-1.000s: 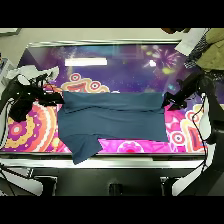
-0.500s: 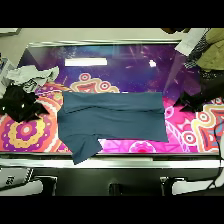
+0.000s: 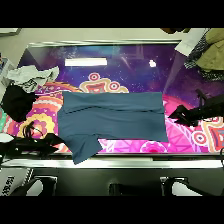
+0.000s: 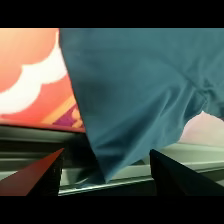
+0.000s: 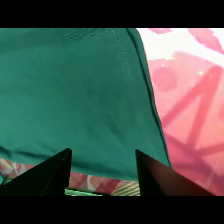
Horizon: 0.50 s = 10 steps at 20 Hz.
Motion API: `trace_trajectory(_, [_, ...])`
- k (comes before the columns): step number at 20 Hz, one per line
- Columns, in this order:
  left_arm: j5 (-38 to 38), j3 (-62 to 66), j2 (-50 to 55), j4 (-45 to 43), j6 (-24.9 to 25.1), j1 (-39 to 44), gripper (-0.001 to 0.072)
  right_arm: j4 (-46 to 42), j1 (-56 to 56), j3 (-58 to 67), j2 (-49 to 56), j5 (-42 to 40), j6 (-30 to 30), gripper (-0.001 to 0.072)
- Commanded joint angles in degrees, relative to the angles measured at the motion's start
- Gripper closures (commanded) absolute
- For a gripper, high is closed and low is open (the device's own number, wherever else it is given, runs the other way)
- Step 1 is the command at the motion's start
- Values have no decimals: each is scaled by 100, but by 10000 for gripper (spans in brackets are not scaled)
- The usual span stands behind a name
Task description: Fold the clothes and pants, and hang the long-sleeved shirts on hangers.
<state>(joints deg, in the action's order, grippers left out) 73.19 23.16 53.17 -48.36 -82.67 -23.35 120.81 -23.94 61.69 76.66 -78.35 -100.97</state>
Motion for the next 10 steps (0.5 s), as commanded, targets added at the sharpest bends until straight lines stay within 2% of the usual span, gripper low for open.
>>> trace_trajectory(1, [-249, -627, -203, 339, 129, 24, 107, 57, -2, -125, -291, 0, -22, 234])
trace_trajectory(6, [-741, -824, -195, 570, 170, 380, 108, 131, -2, -125, -518, -22, -17, 234])
trace_trajectory(10, [-1519, -927, -129, 944, 168, 1032, 108, 177, -2, -125, -678, -22, 9, 233])
